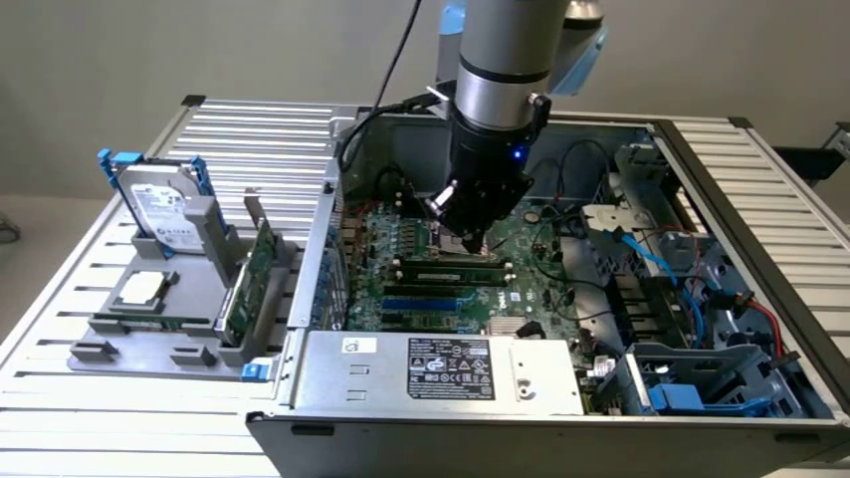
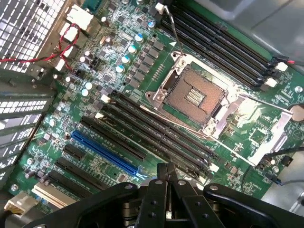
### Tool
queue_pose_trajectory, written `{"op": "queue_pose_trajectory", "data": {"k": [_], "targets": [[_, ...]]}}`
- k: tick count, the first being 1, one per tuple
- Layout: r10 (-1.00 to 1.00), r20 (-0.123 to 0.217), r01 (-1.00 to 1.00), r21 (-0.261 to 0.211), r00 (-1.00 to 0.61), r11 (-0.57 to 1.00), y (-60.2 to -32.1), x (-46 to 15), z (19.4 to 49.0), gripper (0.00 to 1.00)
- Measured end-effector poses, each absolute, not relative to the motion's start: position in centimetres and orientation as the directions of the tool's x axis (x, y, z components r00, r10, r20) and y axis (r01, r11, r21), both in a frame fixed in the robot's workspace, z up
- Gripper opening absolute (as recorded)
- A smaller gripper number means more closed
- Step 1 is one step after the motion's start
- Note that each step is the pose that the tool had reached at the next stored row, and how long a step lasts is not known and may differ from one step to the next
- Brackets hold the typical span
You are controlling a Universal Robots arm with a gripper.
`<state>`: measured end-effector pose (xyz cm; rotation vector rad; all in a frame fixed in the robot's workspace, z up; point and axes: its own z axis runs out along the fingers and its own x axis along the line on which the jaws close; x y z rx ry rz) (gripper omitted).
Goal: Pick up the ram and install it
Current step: 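Press down the ram until it locks into place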
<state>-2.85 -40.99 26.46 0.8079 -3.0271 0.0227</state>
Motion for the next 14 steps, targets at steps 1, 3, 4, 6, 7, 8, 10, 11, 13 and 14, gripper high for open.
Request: {"op": "queue_pose_trajectory", "data": {"k": [1,3,4,6,7,8,10,11,13,14], "targets": [[-0.484,0.012,-0.484,-0.012,-0.875,0.875,-40.98,-2.86,26.5,0.11],[-0.458,0.012,-0.458,-0.012,-0.889,0.889,-40.98,-2.85,26.56,0.11],[-0.445,0.012,-0.445,-0.012,-0.895,0.895,-40.98,-2.85,26.59,0.11],[-0.417,0.012,-0.417,-0.012,-0.909,0.909,-40.99,-2.86,26.66,0.11],[-0.403,0.012,-0.403,-0.012,-0.915,0.915,-40.99,-2.85,26.69,0.11],[-0.39,0.012,-0.39,-0.012,-0.921,0.921,-40.99,-2.85,26.72,0.11],[-0.362,0.012,-0.362,-0.012,-0.932,0.932,-40.98,-2.85,26.78,0.11],[-0.348,0.012,-0.348,-0.012,-0.937,0.937,-40.98,-2.85,26.8,0.11],[-0.318,0.012,-0.318,-0.012,-0.948,0.948,-40.98,-2.85,26.85,0.11],[-0.304,0.012,-0.304,-0.012,-0.953,0.953,-40.99,-2.85,26.87,0.11]]}}
